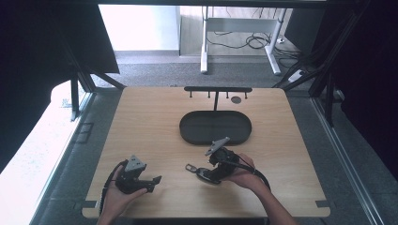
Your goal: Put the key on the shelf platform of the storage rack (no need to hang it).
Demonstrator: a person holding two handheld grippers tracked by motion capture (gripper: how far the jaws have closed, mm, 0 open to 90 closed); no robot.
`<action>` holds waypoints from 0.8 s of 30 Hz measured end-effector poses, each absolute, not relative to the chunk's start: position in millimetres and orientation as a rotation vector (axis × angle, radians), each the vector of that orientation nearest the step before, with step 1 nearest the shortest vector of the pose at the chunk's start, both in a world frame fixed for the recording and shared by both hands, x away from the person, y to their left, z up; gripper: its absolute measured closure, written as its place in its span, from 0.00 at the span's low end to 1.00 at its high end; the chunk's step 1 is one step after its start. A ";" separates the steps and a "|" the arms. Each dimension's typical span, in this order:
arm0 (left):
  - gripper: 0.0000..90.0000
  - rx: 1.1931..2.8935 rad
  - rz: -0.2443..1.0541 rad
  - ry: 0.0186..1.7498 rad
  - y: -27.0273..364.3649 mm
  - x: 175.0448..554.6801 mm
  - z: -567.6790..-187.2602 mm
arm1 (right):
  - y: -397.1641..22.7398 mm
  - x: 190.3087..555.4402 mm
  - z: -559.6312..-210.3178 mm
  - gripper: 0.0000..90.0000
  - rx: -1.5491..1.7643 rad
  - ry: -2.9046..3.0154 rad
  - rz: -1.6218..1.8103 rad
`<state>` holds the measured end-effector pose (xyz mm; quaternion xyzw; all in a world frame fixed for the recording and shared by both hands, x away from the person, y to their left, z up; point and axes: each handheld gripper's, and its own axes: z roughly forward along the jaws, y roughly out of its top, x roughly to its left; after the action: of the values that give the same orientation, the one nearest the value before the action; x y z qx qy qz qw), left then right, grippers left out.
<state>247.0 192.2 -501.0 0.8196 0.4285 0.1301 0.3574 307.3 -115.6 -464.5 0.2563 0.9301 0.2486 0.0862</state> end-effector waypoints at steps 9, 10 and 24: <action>0.26 2.116 0.330 1.105 191.3 246.9 -501.4 | -103.9 310.8 -478.2 0.38 0.772 2.799 0.662; 0.26 2.117 0.330 1.105 191.4 247.0 -501.5 | -103.2 311.7 -479.7 0.37 0.771 2.803 0.651; 0.26 2.115 0.326 1.105 192.0 247.2 -501.5 | -88.6 319.5 -497.7 0.37 0.727 2.854 0.529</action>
<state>247.2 192.0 -501.5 0.8199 0.4283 0.1262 0.3583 319.5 -88.6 -497.7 0.2423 0.9511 0.1763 0.0744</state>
